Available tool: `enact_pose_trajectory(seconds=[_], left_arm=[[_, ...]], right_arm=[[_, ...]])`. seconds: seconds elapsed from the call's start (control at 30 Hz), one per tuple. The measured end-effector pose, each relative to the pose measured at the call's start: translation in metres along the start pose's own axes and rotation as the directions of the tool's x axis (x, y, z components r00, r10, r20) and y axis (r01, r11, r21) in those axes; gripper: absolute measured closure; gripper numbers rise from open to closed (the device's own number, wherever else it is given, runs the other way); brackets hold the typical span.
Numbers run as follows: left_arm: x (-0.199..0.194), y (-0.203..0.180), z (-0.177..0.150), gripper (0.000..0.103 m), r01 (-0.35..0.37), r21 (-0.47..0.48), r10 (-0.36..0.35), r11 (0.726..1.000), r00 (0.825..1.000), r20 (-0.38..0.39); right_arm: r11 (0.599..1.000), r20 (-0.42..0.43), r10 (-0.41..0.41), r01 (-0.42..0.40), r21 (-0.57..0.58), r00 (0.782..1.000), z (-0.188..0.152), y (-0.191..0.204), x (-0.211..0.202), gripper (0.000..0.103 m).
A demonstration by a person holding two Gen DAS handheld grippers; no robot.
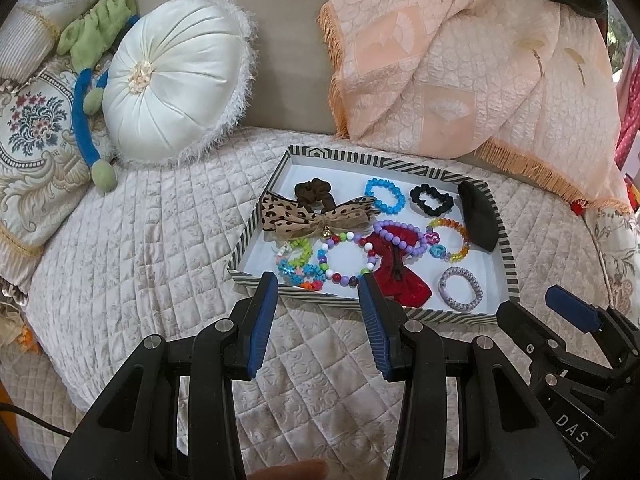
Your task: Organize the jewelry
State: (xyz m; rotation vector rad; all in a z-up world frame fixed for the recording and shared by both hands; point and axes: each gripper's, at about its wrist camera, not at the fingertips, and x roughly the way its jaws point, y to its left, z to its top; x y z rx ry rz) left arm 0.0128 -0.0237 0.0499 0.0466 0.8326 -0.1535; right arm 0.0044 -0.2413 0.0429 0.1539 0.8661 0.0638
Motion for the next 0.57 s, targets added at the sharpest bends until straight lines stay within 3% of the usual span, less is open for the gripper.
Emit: enact_pose_trajectory(seconds=[0.57], left_arm=[[0.010,-0.002,-0.003,0.061,-0.009,0.031,0.009,0.999,1.000,-0.006]], right_arm=[[1.000,-0.006,-0.001,0.001,0.026,1.000,-0.005,-0.016,0.004,0.037]])
